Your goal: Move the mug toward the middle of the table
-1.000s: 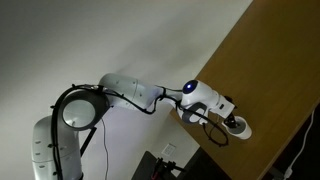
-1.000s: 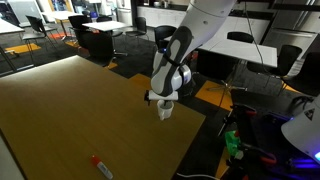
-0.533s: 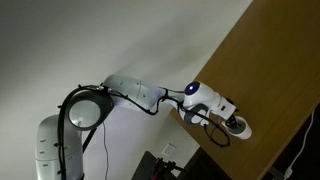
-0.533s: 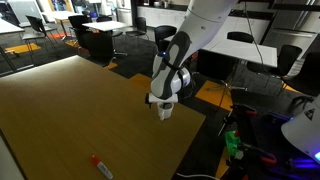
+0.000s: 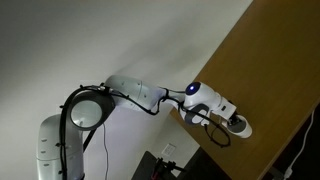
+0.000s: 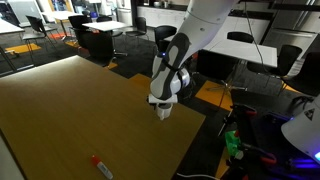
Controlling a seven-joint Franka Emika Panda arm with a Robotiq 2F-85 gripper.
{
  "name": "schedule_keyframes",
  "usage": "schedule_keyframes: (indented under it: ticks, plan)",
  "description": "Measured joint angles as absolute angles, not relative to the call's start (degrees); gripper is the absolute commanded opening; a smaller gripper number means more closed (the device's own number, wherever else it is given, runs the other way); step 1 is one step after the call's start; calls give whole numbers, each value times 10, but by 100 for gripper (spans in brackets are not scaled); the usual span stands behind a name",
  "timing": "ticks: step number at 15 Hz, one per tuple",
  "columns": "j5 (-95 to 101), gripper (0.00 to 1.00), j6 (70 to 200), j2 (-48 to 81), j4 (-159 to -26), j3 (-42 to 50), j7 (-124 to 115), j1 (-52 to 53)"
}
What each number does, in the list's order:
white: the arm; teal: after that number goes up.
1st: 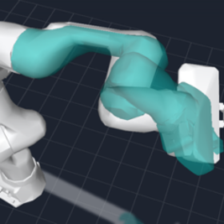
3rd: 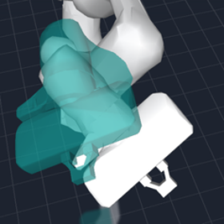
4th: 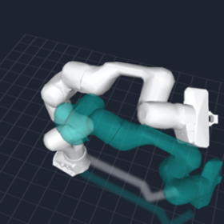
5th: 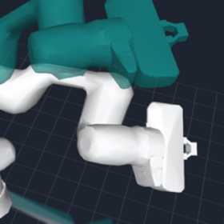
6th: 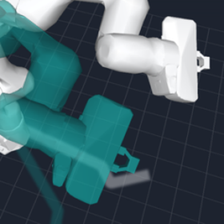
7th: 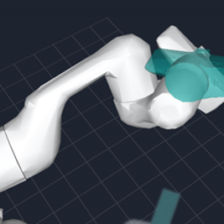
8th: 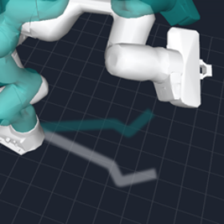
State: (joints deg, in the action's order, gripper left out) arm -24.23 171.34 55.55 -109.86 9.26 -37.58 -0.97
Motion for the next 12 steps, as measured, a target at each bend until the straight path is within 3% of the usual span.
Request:
schedule_keyframes:
  ticks: [12]
  plan:
    - [-234,3,1666,562,-1065,93,-376,-2]
